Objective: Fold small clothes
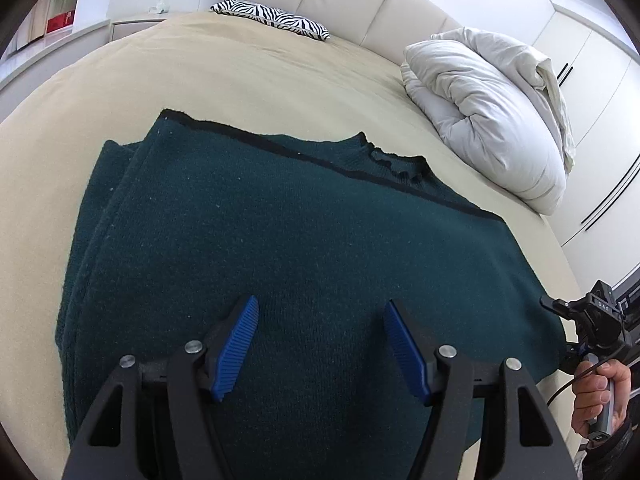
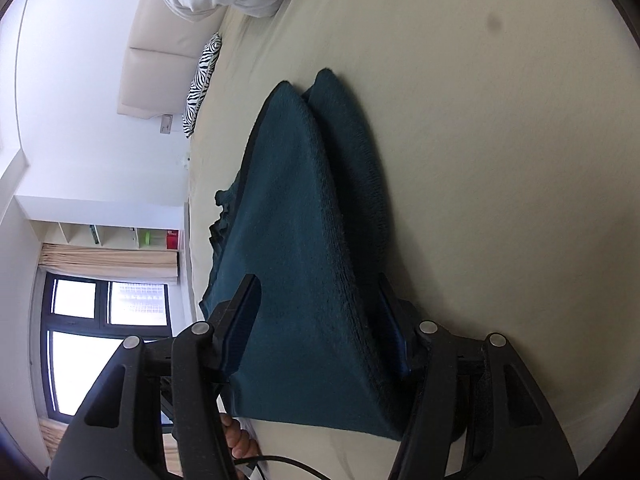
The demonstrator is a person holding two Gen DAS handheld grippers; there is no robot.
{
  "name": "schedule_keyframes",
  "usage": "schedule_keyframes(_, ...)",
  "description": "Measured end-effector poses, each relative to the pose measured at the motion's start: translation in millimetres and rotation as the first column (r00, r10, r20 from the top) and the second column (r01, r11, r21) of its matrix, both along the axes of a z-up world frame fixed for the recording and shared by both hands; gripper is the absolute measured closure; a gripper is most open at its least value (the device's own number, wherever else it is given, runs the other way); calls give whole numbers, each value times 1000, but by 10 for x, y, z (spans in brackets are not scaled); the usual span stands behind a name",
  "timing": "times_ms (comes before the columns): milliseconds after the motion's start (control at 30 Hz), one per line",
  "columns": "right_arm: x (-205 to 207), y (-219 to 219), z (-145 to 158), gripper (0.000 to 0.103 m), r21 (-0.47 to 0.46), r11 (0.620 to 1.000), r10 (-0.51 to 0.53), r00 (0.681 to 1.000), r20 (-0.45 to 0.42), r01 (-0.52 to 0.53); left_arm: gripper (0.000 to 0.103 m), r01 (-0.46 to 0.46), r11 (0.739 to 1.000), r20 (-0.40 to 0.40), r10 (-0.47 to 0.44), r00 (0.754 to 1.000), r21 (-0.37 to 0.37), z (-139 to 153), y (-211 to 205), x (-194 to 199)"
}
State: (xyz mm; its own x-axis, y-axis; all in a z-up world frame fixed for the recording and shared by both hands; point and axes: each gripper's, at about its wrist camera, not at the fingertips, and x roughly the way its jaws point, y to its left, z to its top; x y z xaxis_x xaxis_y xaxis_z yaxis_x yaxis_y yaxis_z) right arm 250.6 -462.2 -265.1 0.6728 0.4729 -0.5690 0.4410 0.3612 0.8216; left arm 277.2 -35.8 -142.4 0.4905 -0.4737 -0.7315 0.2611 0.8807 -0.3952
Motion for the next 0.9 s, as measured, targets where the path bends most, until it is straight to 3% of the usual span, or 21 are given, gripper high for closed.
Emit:
schedule_keyframes(167,-43,186,-36,76,-3,1000,-4,999,-40,4,36,20,1000,13,-20,1000,-5,-32,26,-6)
schedule_keyframes(367,-51,211,-51,84,-48,996,-81,995,-56,78,37,16,998,1,-16,1000,-68,-52,99,34)
schedule_keyframes(500,-4,356,207,85,-195,978,-88,994,-71,73,43,3,993,-18,-6,1000,-120,-24,198,48)
schedule_keyframes(600,129,615,582,86,-357,934,-57,996,-70,28,53,-49,981,-44,41,998,-186,36,412,4)
schedule_keyframes(700,421,1167,1023,86,-555,829,38,997,-66,-68,53,-113,959,-37,107,994,-259,117,713,-90)
schedule_keyframes(767,624,1745,1251,86,-667,726,165,984,-67,-167,49,-149,939,-34,146,989,-311,175,919,-128)
schedule_keyframes(833,793,2397,1309,86,-745,606,320,943,-92,-279,42,-184,917,-35,183,982,-353,233,1123,-139)
schedule_keyframes(900,901,3081,1181,86,-789,463,485,860,-157,-405,39,-192,910,-43,190,981,-368,262,1222,-115)
